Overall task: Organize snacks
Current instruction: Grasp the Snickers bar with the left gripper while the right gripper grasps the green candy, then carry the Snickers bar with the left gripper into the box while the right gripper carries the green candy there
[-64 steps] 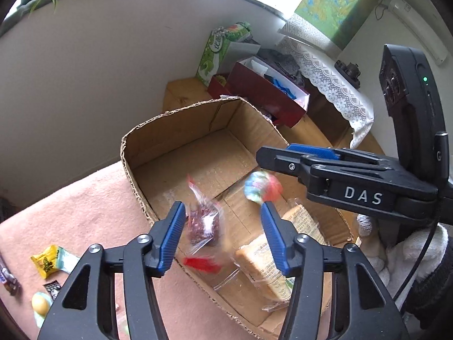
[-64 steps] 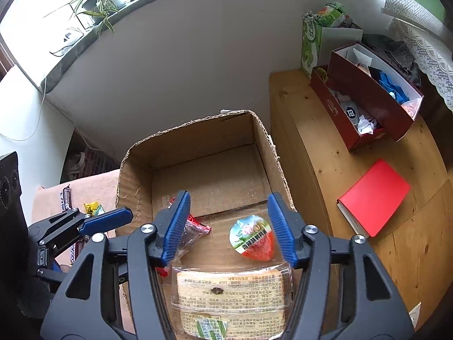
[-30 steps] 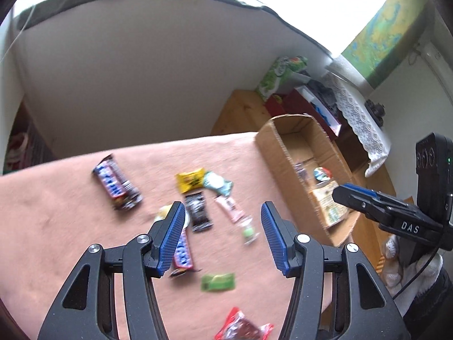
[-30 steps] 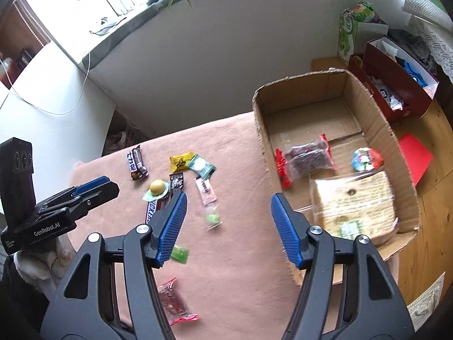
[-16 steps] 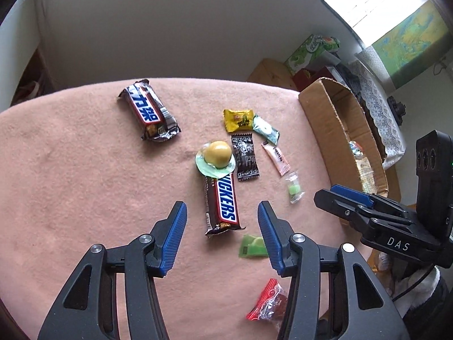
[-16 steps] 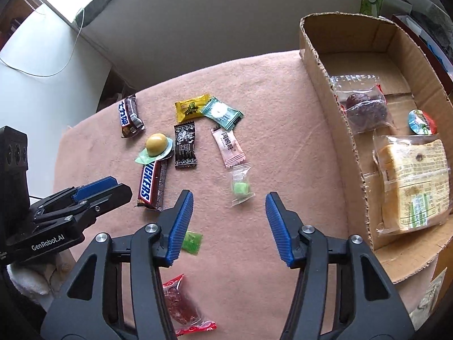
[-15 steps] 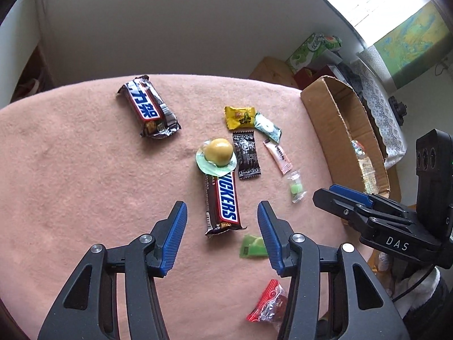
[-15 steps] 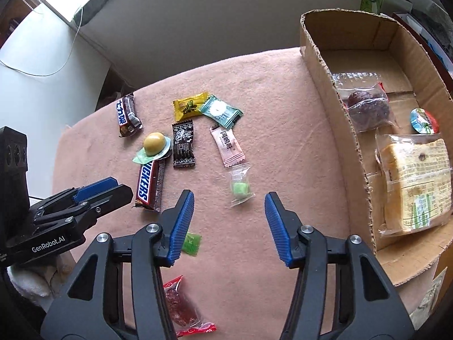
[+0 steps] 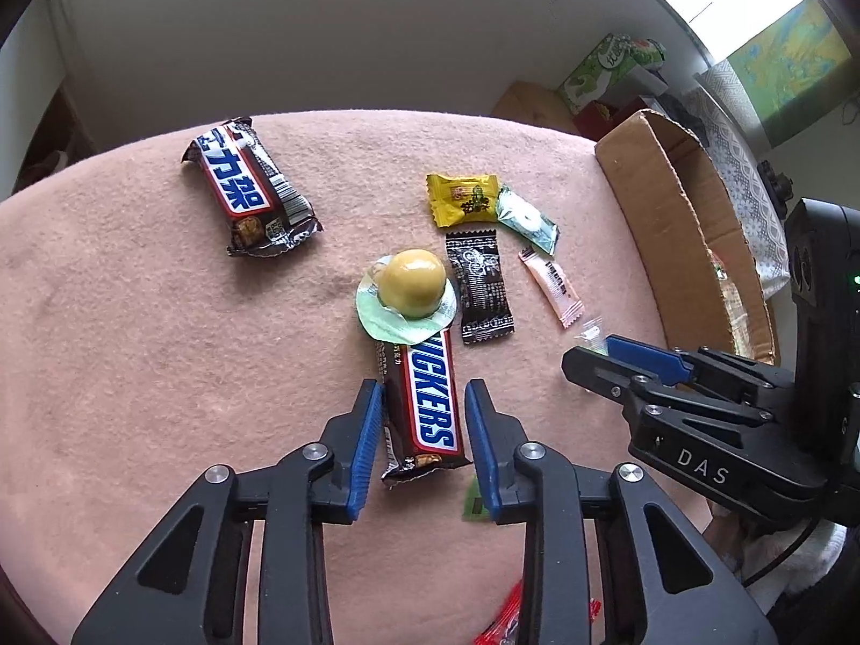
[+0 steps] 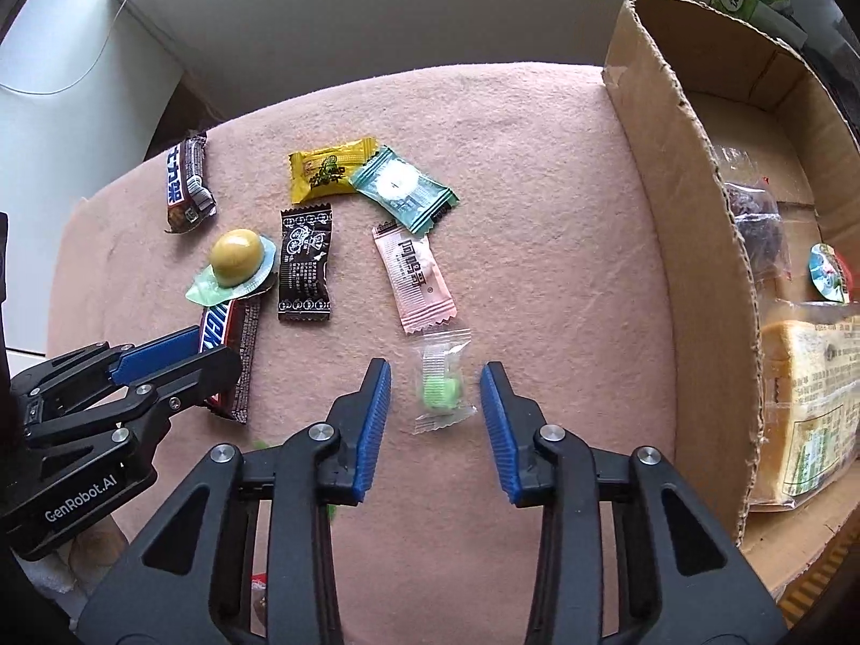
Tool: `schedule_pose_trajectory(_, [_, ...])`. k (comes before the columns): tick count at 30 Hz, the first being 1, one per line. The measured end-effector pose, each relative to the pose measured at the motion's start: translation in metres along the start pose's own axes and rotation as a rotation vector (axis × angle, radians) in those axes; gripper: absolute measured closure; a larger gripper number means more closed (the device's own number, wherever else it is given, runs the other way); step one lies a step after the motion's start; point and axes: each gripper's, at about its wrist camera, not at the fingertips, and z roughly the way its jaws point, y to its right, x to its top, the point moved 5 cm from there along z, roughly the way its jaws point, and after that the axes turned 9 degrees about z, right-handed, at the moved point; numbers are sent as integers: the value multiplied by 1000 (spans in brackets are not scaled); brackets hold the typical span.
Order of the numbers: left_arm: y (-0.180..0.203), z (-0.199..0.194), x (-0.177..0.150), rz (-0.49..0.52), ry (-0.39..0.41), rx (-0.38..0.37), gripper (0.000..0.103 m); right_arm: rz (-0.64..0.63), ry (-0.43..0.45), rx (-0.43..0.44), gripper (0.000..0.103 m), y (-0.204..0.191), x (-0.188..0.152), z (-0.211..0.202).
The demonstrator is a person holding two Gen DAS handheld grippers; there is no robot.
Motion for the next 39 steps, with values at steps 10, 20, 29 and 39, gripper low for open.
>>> schedule_pose_trajectory(10, [1, 2, 3, 10, -4, -2, 75, -43, -9, -24, 82, -13, 1, 3])
schedule_pose_trajectory(20, [-2, -7, -6, -33, -2, -37, 75, -27, 6, 33, 82, -14, -8, -9])
schedule_pose_trajectory(29, [10, -25, -6, -25, 34, -62, 76, 9, 45, 69, 82, 1, -5, -33])
schedule_pose_trajectory(39, [18, -28, -7, -4, 47, -54, 77, 32, 98, 81, 82, 9, -14, -63])
